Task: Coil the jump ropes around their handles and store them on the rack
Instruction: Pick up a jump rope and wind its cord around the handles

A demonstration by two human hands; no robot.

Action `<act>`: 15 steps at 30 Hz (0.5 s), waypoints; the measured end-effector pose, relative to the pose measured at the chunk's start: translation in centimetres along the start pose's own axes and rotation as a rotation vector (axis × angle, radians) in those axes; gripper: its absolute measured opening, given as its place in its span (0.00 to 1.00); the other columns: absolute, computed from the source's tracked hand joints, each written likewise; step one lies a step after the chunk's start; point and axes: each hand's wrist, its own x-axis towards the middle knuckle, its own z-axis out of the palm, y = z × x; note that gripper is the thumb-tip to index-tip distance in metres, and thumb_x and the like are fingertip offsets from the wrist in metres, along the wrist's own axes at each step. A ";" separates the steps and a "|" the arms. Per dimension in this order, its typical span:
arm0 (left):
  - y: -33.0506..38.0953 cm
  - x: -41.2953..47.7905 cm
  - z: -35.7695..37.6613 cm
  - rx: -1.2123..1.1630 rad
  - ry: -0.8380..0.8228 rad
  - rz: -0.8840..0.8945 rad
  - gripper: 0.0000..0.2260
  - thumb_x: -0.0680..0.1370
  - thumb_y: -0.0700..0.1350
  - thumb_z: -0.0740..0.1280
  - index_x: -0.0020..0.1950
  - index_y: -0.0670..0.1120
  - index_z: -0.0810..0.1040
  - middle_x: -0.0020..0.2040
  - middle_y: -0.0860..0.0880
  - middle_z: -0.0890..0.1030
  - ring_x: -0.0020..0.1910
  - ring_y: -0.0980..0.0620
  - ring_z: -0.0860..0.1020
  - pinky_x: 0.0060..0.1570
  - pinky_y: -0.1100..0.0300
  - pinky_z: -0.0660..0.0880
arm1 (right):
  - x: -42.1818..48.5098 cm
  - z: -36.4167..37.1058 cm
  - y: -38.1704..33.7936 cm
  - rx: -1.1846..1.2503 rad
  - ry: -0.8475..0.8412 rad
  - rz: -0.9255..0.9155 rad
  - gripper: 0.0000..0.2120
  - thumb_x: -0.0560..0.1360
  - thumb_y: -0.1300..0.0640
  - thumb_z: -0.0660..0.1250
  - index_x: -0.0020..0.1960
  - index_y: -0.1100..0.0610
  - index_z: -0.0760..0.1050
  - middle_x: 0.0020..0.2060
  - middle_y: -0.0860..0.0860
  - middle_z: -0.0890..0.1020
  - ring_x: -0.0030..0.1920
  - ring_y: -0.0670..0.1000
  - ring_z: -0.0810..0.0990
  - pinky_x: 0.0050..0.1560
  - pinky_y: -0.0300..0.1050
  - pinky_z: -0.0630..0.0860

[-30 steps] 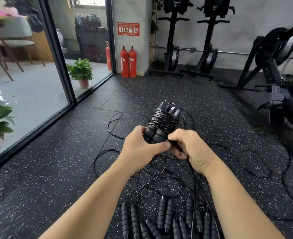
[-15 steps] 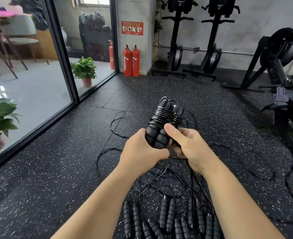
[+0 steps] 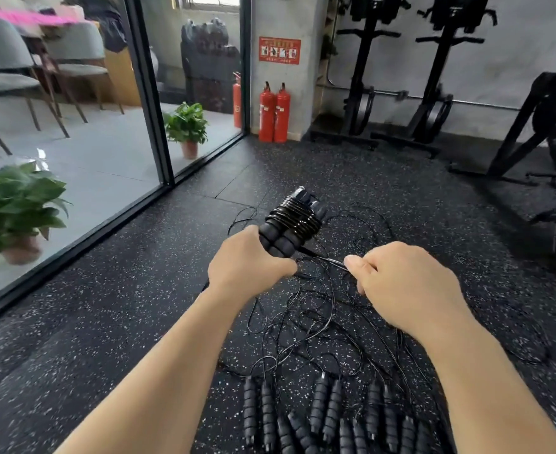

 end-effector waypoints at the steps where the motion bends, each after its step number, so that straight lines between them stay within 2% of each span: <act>1: -0.1 0.1 0.0 0.057 0.016 0.007 0.19 0.60 0.55 0.72 0.46 0.50 0.73 0.42 0.56 0.81 0.44 0.51 0.80 0.45 0.55 0.78 | -0.3 -0.5 -0.4 -0.030 -0.010 -0.025 0.23 0.80 0.42 0.54 0.38 0.54 0.77 0.32 0.47 0.79 0.37 0.50 0.78 0.40 0.45 0.72; 4: 0.2 -0.3 0.1 0.270 0.078 0.078 0.18 0.65 0.55 0.72 0.49 0.50 0.72 0.42 0.54 0.79 0.45 0.48 0.79 0.42 0.57 0.75 | -1.1 -2.0 -1.6 -0.046 -0.058 -0.149 0.19 0.78 0.42 0.58 0.38 0.55 0.76 0.31 0.47 0.79 0.37 0.50 0.78 0.39 0.43 0.72; 7: 0.9 -0.9 0.9 0.478 0.109 0.237 0.16 0.68 0.54 0.70 0.52 0.52 0.70 0.44 0.54 0.78 0.46 0.47 0.79 0.38 0.57 0.70 | -1.3 -2.9 -1.8 -0.034 -0.067 -0.240 0.13 0.76 0.46 0.63 0.39 0.53 0.77 0.33 0.46 0.79 0.38 0.49 0.78 0.38 0.44 0.71; 11: 2.0 -1.7 1.7 0.647 0.106 0.453 0.13 0.72 0.50 0.68 0.49 0.54 0.66 0.44 0.54 0.72 0.48 0.48 0.77 0.35 0.57 0.63 | -0.6 -3.5 -0.2 0.054 -0.068 -0.207 0.10 0.75 0.48 0.65 0.40 0.52 0.79 0.33 0.46 0.79 0.39 0.49 0.77 0.43 0.47 0.75; 15: 2.8 -2.4 2.1 0.732 0.033 0.608 0.16 0.74 0.49 0.68 0.59 0.56 0.69 0.52 0.53 0.72 0.55 0.48 0.74 0.40 0.56 0.64 | 0.3 -2.6 1.2 0.196 -0.092 -0.213 0.09 0.74 0.47 0.67 0.39 0.49 0.80 0.31 0.44 0.79 0.38 0.46 0.78 0.45 0.49 0.75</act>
